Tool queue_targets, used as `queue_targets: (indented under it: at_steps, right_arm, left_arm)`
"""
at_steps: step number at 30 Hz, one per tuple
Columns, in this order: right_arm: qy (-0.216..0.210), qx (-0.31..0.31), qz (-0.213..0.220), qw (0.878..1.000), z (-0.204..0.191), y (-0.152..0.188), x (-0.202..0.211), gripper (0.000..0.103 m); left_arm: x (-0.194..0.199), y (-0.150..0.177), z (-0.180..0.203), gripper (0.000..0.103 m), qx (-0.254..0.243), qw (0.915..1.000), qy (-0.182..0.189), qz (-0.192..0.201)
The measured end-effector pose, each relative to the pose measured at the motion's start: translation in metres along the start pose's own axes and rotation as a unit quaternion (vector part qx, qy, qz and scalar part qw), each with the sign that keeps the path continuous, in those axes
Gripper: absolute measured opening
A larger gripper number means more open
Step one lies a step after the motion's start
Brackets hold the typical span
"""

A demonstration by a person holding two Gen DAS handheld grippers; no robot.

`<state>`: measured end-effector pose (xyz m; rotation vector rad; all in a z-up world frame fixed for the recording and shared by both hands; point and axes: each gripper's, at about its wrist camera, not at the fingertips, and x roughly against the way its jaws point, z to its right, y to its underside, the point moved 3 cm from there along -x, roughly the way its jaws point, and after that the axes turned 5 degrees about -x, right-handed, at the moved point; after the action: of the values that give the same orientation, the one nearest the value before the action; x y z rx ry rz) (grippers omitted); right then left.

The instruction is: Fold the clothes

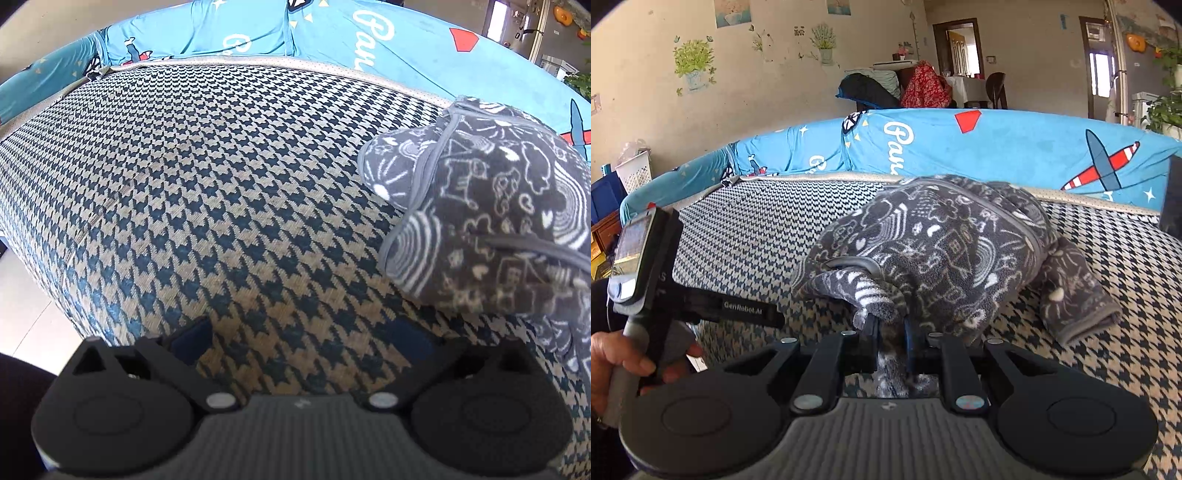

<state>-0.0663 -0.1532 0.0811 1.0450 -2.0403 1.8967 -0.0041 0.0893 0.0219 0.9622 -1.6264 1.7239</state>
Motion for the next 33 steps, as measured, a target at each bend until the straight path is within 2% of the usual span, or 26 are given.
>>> queue_targets:
  at_steps: [6, 10, 13, 16, 21, 27, 29, 33]
  right_arm:
    - [0.030, -0.032, -0.014, 0.999, 0.007, 0.018, 0.012, 0.013]
    - [0.008, -0.033, 0.027, 0.999, 0.001, 0.013, 0.024, 0.016]
    - [0.001, -0.019, 0.057, 0.998, -0.009, 0.010, 0.030, 0.023]
    - [-0.005, -0.018, 0.068, 0.998, -0.015, 0.005, 0.025, 0.032]
    - [-0.001, 0.011, 0.070, 0.997, -0.033, 0.001, 0.010, 0.040]
    - [-0.005, 0.058, 0.067, 0.996, -0.057, -0.003, -0.016, 0.056]
    - [-0.005, 0.081, 0.059, 0.995, -0.066, -0.003, -0.026, 0.067]
    - [-0.006, 0.125, 0.045, 0.991, -0.084, 0.000, -0.045, 0.072]
  left_arm:
    - [-0.003, -0.002, -0.003, 0.103, -0.001, 1.0000, 0.008, 0.001]
    - [-0.002, -0.002, -0.002, 0.103, 0.003, 0.9999, 0.014, 0.000]
    - [-0.002, -0.004, -0.006, 0.103, 0.004, 0.9999, 0.015, 0.004]
    - [-0.001, -0.004, -0.007, 0.103, 0.008, 0.9999, 0.013, 0.004]
    - [-0.002, -0.006, -0.017, 0.103, 0.024, 0.9997, 0.006, 0.005]
    - [0.000, -0.008, -0.026, 0.103, 0.039, 0.9992, -0.005, 0.007]
    - [0.002, -0.008, -0.029, 0.103, 0.044, 0.9990, -0.009, 0.008]
    - [0.006, -0.008, -0.035, 0.103, 0.053, 0.9984, -0.016, 0.013]
